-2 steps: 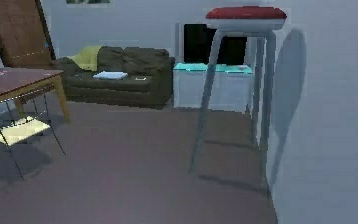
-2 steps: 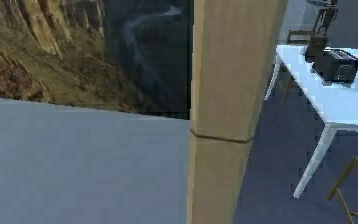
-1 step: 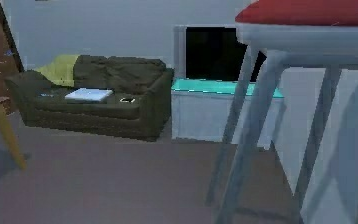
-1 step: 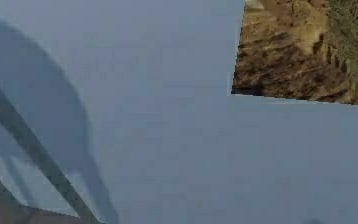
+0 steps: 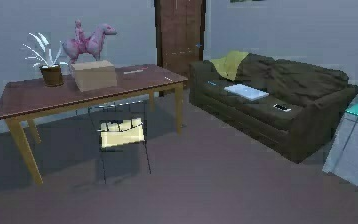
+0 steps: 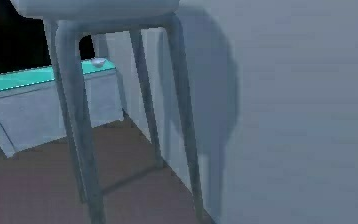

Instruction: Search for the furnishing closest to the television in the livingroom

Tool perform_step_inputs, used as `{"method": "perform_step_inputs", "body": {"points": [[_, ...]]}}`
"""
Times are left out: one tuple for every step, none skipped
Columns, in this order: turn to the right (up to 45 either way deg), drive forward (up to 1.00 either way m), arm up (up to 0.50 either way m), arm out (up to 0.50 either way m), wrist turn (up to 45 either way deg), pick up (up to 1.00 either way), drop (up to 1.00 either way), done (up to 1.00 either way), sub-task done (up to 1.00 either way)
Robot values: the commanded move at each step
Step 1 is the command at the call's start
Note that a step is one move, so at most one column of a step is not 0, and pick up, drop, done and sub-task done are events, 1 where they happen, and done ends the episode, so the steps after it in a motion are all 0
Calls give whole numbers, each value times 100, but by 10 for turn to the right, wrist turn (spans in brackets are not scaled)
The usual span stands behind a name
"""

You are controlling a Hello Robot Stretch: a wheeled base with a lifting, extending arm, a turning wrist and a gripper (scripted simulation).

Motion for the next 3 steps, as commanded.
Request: {"method": "perform_step_inputs", "body": {"points": [[-210, 0, 0, 0, 0, 0, 0, 0, 0], [0, 75, 0, 0, 0, 0, 0, 0, 0], [-420, 0, 0, 0, 0, 0, 0, 0, 0]]}}
